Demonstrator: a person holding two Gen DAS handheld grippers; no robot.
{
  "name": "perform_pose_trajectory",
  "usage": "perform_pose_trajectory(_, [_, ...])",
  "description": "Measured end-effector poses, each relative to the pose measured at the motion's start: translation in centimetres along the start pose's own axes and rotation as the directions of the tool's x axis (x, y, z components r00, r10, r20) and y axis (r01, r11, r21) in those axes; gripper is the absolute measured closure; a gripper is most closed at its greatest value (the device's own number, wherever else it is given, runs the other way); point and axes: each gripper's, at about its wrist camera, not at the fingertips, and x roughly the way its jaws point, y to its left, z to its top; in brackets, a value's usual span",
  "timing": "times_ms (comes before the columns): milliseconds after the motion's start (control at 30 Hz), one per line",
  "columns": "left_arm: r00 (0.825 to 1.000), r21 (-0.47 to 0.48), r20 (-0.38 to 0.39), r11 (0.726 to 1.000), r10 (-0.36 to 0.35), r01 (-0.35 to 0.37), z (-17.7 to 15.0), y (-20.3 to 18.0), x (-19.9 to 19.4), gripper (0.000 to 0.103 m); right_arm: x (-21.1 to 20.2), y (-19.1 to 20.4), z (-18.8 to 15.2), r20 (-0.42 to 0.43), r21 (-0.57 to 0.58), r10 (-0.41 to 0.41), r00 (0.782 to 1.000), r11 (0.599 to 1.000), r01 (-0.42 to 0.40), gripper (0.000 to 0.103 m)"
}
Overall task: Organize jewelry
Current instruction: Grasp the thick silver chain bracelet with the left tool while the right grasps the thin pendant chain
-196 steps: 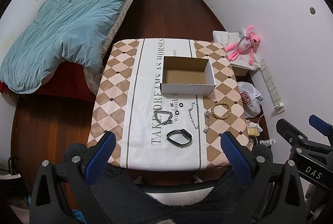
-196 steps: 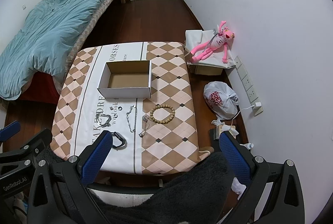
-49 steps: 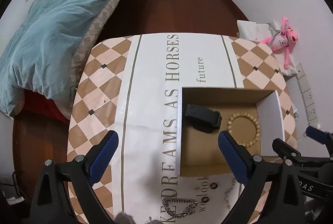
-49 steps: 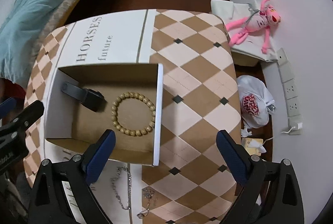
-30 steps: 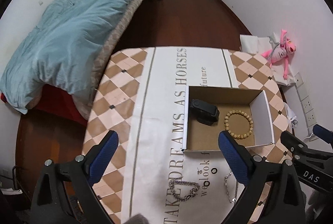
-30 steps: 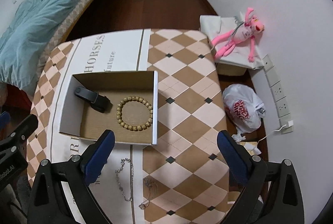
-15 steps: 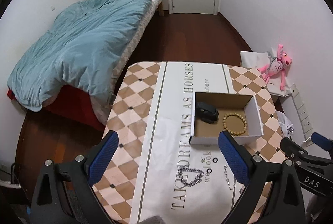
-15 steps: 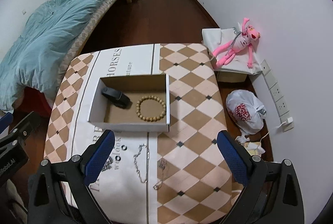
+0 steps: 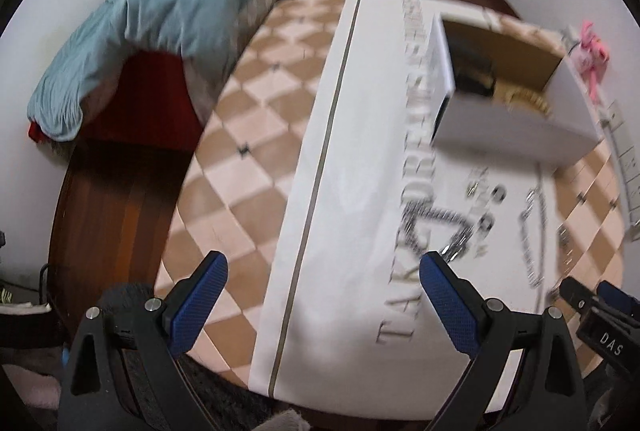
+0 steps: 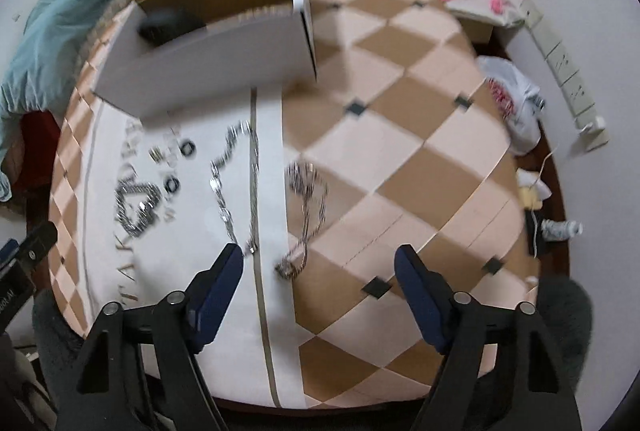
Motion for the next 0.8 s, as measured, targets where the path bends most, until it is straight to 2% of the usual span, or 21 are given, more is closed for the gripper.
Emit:
perform_pose_trajectory(33, [1.0, -0.002, -0.013, 1.0, 0.001, -0.001, -0.3, 0.1, 0.4, 0.005, 0.5, 0.0, -0.3, -0.002, 0.001, -0.001, 1.0, 1.0, 0.001, 0.027])
perform_pose_trajectory(100, [1.0, -0.002, -0.031, 1.0, 0.006, -0.006, -1.0, 0.1, 1.0, 0.005, 1.2, 0.2, -0.7, -0.016, -0.002, 0.002, 1.0, 1.0, -0.002, 0.038])
perform_pose_trajectory(200, [0.999, 0.008, -0.042, 1.0, 0.005, -0.004, -1.3, -0.1, 1.6, 0.005, 1.1, 1.0, -1.2, 0.025, -0.051, -0.037, 0.999, 0.998, 0.038, 0.05])
perform_pose_trajectory(267, [0.999, 0.029, -0.043, 1.0, -0.001, 0.002, -1.4, -0.6, 1.7, 0.005, 0.9, 1.0, -1.4, 0.046, -0.052, -0.035, 0.998, 0.998, 0.037, 0.093])
perform_pose_trajectory(467, [0.999, 0.156, -0.026, 0.987, -0.032, 0.035, -1.2, -3.5, 2.1, 0.005, 0.2, -1.4, -1.2, 0.061, 0.038, 0.026, 0.998, 0.999, -0.028, 0.093])
perform_pose_trajectory(667, [0.996, 0.251, -0.051, 0.964, -0.078, 0.089, -0.3, -6.5, 3.3, 0.006, -1.2, -3.4, -0.4, 0.07, 0.109, 0.059, 0.996, 0.992, -0.067, 0.093])
perform_pose_trajectory(733, [0.994, 0.27, -0.062, 0.957, -0.091, 0.104, -0.1, -7.3, 3.8, 0.014, -1.4, -3.7, -0.4, 0.07, 0.117, 0.065, 0.995, 0.99, -0.073, 0.093])
perform_pose_trajectory(767, [0.993, 0.276, -0.071, 0.954, -0.098, 0.114, 0.0, -7.7, 3.9, 0.023, -1.6, -4.0, -0.2, 0.07, 0.119, 0.066, 0.995, 0.99, -0.074, 0.093])
perform_pose_trajectory(800, [0.991, 0.281, -0.082, 0.951, -0.107, 0.126, 0.1, -8.0, 4.2, 0.035, -1.7, -4.0, -0.2, 0.069, 0.121, 0.068, 0.995, 0.99, -0.076, 0.093])
